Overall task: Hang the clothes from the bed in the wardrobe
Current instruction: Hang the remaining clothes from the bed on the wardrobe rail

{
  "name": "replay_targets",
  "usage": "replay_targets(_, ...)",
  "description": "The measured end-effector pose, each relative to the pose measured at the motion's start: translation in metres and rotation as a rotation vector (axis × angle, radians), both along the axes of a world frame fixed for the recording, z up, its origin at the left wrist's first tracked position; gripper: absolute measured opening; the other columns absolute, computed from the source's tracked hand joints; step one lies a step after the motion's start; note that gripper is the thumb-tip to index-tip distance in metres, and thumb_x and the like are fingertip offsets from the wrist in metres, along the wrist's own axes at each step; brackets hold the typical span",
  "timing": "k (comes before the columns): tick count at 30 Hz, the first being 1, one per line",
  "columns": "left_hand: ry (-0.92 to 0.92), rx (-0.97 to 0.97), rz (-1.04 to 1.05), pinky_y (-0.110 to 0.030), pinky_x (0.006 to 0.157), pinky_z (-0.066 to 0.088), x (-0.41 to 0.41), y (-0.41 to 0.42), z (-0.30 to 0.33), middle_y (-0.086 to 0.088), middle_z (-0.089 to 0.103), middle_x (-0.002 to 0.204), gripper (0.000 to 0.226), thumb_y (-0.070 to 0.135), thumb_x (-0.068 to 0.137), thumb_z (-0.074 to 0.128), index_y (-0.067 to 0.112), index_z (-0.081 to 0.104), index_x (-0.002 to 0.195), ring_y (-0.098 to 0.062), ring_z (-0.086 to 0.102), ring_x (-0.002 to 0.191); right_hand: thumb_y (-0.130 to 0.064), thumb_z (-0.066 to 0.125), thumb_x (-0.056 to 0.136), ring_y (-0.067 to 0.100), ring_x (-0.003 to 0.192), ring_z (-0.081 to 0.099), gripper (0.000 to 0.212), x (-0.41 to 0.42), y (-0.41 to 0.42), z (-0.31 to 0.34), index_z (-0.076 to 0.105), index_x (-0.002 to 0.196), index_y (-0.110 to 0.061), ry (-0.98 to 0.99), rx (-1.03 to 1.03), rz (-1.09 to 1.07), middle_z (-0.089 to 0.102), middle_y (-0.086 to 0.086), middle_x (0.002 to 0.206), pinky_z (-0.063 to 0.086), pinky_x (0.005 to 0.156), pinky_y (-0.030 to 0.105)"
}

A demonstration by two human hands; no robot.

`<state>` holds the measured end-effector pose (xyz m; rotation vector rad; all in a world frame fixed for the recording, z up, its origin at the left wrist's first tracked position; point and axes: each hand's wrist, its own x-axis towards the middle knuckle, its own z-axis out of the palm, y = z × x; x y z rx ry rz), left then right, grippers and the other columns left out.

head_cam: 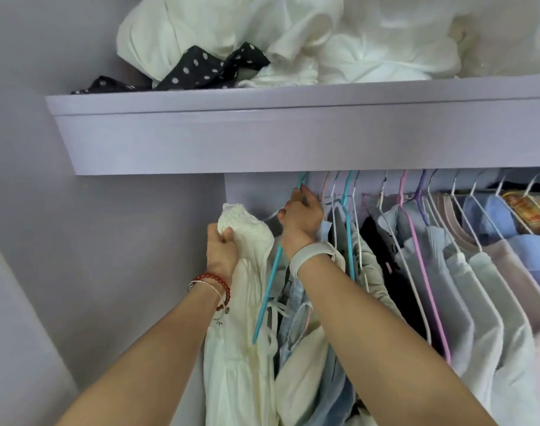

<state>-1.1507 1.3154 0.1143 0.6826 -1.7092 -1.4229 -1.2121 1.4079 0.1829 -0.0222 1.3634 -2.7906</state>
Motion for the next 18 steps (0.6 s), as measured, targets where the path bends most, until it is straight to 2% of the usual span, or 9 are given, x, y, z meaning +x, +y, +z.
replay_targets(4,-0.088,0.041,0.017,-0.040,0.089,0.043,-0.004,-0.008,-0.024,-0.008,0.047,0.094,0.025,0.019,0.098,0.038,0.002,0.043,0.114,-0.020,0.046,0.088,-0.005,0.047,0.094,0.008,0.038,0.040,0.027,-0.002,0.006,-0.006,0.060,0.115,-0.012,-0.017,0.079,-0.007,0.060,0.017,0.115,0.035,0.037,0.019)
replay_targets(5,-0.090,0.071,0.020,-0.039,0.089,0.043,-0.003,-0.009,-0.031,-0.009,0.047,0.094,0.023,0.018,0.098,0.039,0.002,0.043,0.112,-0.020,0.045,0.088,-0.007,0.048,0.094,0.006,0.031,0.040,0.026,-0.003,0.008,-0.006,0.061,0.115,-0.012,-0.021,0.082,0.006,0.060,0.016,0.113,0.035,0.039,0.021)
replay_targets(7,-0.101,0.133,0.014,-0.037,0.086,0.042,-0.002,-0.008,-0.044,-0.010,0.047,0.095,0.013,0.016,0.097,0.039,0.006,0.043,0.105,-0.021,0.045,0.087,-0.012,0.049,0.094,0.006,0.023,0.040,0.025,-0.005,0.011,-0.002,0.061,0.116,-0.012,-0.044,0.101,0.033,0.057,0.012,0.093,0.037,0.037,0.020)
replay_targets(9,-0.131,0.179,0.014,-0.040,0.088,0.043,-0.002,-0.005,-0.052,-0.011,0.046,0.092,0.007,0.015,0.097,0.039,0.008,0.040,0.099,-0.022,0.045,0.087,-0.013,0.051,0.093,0.010,0.029,0.047,0.024,-0.005,0.015,0.005,0.060,0.115,-0.011,-0.083,0.131,0.072,0.051,0.006,0.075,0.039,0.035,0.018)
replay_targets(11,-0.119,0.204,0.009,-0.044,0.091,0.044,-0.003,-0.002,-0.054,-0.010,0.045,0.088,0.006,0.014,0.096,0.040,0.008,0.040,0.098,-0.022,0.045,0.086,-0.009,0.049,0.092,0.012,0.036,0.053,0.028,-0.005,0.022,0.006,0.055,0.119,-0.004,-0.090,0.101,0.150,0.047,0.003,0.067,0.043,0.038,0.018)
replay_targets(13,-0.066,0.181,0.017,-0.043,0.087,0.045,-0.004,0.002,-0.055,-0.009,0.046,0.086,0.007,0.016,0.097,0.041,0.009,0.041,0.096,-0.022,0.045,0.084,-0.006,0.044,0.093,0.007,0.035,0.053,0.032,-0.006,0.026,0.000,0.047,0.125,0.001,-0.061,0.102,0.190,0.044,0.002,0.070,0.044,0.036,0.016)
replay_targets(16,0.048,0.137,0.030,-0.032,0.073,0.041,-0.006,0.010,-0.048,0.000,0.042,0.075,0.009,0.019,0.096,0.043,0.011,0.041,0.093,-0.020,0.043,0.080,-0.010,0.045,0.095,0.017,0.053,0.049,0.030,-0.008,0.028,-0.010,0.051,0.124,-0.004,-0.001,0.228,0.092,0.048,0.001,0.076,0.041,0.034,0.015)
replay_targets(17,0.080,0.132,0.005,-0.031,0.073,0.039,-0.008,0.010,-0.045,0.001,0.043,0.077,0.007,0.018,0.096,0.044,0.012,0.042,0.095,-0.020,0.043,0.081,-0.012,0.045,0.095,0.021,0.060,0.052,0.032,-0.007,0.028,-0.013,0.048,0.127,-0.006,0.061,0.310,0.076,0.054,0.003,0.083,0.047,0.040,0.018)
replay_targets(18,0.084,0.121,-0.046,-0.031,0.077,0.041,-0.009,0.009,-0.042,-0.001,0.046,0.084,0.008,0.016,0.095,0.046,0.012,0.043,0.101,-0.020,0.045,0.085,-0.013,0.045,0.095,0.028,0.072,0.058,0.037,-0.005,0.030,-0.018,0.043,0.131,-0.007,0.157,0.432,0.065,0.059,0.007,0.096,0.053,0.056,0.023)
